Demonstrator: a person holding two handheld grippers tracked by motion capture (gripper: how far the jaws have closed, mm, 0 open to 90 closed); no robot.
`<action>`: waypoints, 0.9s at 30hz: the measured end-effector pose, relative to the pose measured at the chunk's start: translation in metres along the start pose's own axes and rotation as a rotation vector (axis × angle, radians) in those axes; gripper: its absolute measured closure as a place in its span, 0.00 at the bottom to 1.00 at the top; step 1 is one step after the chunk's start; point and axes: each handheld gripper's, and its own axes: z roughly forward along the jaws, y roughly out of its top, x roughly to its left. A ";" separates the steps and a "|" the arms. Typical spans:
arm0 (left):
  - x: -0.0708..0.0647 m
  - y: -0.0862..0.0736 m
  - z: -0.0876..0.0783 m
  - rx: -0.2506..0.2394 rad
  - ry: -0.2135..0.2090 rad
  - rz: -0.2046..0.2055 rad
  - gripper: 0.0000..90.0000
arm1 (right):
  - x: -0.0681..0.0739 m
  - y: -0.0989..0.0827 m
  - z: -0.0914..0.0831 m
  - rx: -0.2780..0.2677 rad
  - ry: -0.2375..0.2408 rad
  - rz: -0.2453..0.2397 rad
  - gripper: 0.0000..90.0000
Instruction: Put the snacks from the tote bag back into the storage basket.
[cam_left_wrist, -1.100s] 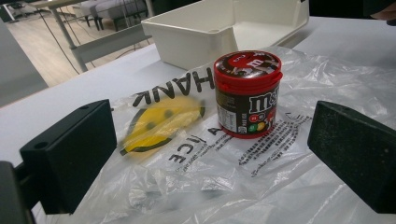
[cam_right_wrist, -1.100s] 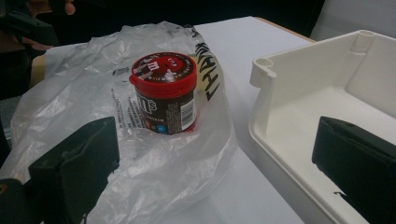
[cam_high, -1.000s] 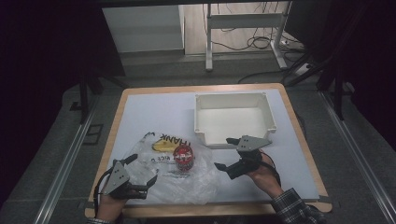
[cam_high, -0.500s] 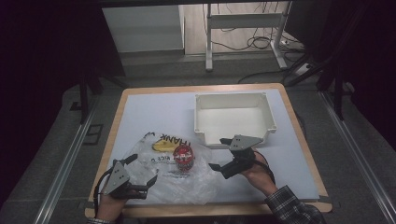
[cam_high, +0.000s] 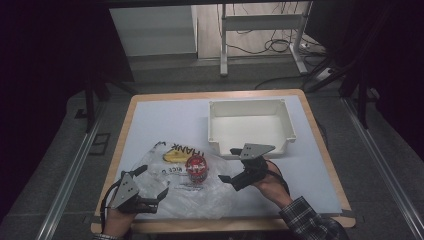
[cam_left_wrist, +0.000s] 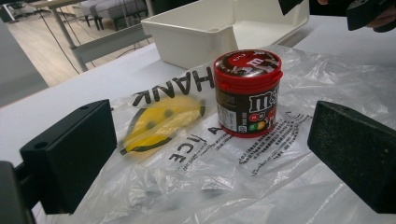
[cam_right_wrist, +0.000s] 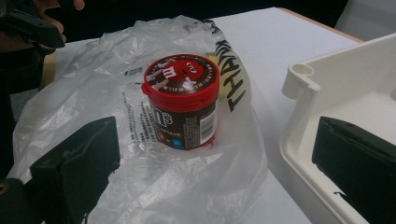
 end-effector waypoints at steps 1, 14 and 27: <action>0.000 0.000 0.000 0.001 0.000 0.001 0.01 | 0.000 0.000 0.000 0.000 0.000 0.000 0.01; 0.000 0.000 0.000 0.002 0.001 0.005 0.01 | 0.008 0.008 0.017 0.045 0.028 -0.009 0.01; 0.000 0.000 0.000 0.004 0.002 0.006 0.01 | 0.013 0.016 0.039 0.128 0.042 0.027 0.01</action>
